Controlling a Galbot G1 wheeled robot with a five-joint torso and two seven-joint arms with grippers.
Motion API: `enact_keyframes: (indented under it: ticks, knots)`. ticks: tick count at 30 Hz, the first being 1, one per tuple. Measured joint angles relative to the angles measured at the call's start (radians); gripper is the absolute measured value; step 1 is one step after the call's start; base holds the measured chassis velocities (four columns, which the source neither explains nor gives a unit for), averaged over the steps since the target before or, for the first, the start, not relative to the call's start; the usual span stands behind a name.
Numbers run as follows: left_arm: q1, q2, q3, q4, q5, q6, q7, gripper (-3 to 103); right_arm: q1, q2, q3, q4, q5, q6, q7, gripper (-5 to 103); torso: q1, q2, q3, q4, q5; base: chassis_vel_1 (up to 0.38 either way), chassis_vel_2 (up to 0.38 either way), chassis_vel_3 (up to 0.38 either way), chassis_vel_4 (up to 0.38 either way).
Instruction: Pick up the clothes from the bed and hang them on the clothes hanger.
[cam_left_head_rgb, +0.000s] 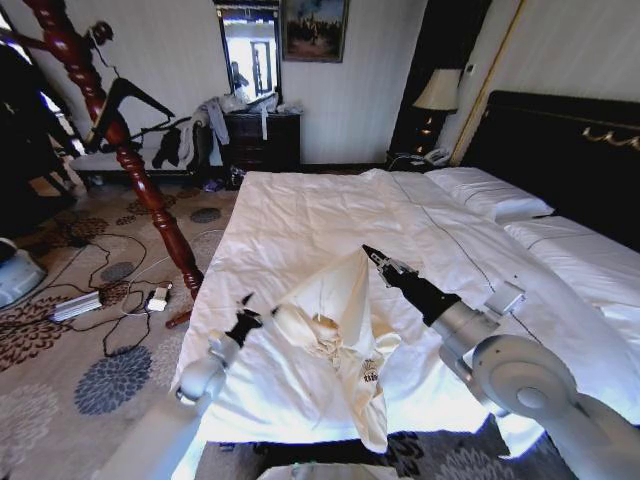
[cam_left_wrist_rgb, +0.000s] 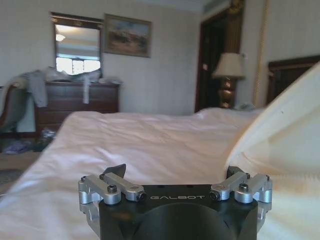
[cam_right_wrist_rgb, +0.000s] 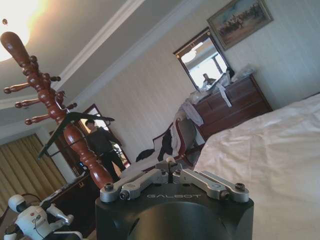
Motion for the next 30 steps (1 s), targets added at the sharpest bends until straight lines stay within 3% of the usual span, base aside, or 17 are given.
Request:
enact_keyframes:
  ticks: [5,7,11,15,17,25,30]
  knots:
    - [0.026,0.033,-0.012,-0.072,-0.02,-0.023,0.026,100,-0.001,0.018,-0.011,0.0,-0.01,-0.01,0.012,0,0.0,0.0,0.0,0.0,0.0003,0.0,0.0,0.0,0.0]
    - [0.063,0.052,0.002,-0.111,0.007,-0.045,0.06,100,0.003,0.026,-0.017,-0.001,-0.013,-0.013,0.013,0,0.0,0.0,0.0,0.0003,0.0003,0.0,0.0,0.0,0.0]
    - [0.076,0.05,0.016,-0.106,0.038,-0.035,0.066,100,0.004,0.027,-0.018,-0.001,-0.013,-0.014,0.013,0,0.0,0.0,0.0,0.0002,0.0003,0.0,0.0,0.0,0.0]
    - [0.061,0.031,0.025,-0.077,0.035,0.0,0.034,100,0.004,0.023,-0.018,-0.001,-0.013,-0.015,0.013,0,0.0,0.0,0.0,0.0001,0.0,0.0,0.0,0.0,0.0]
    - [0.042,0.009,0.031,-0.051,-0.009,0.041,0.0,100,0.004,0.022,-0.018,-0.001,-0.013,-0.015,0.013,0,0.0,0.0,0.0,0.0,0.0001,0.0,0.0,0.0,0.0]
    - [-0.013,-0.022,-0.001,0.038,-0.149,0.109,-0.132,100,-0.002,0.021,-0.015,-0.001,-0.013,-0.014,0.012,0,0.0,0.0,0.0,0.0,0.0002,0.0,0.0,0.0,0.0]
    - [0.007,-0.018,-0.008,0.032,-0.134,0.114,-0.132,100,-0.006,0.023,-0.015,-0.001,-0.016,-0.014,0.013,0,0.0,0.0,0.0,0.0002,0.0002,0.0,0.0,0.0,0.0]
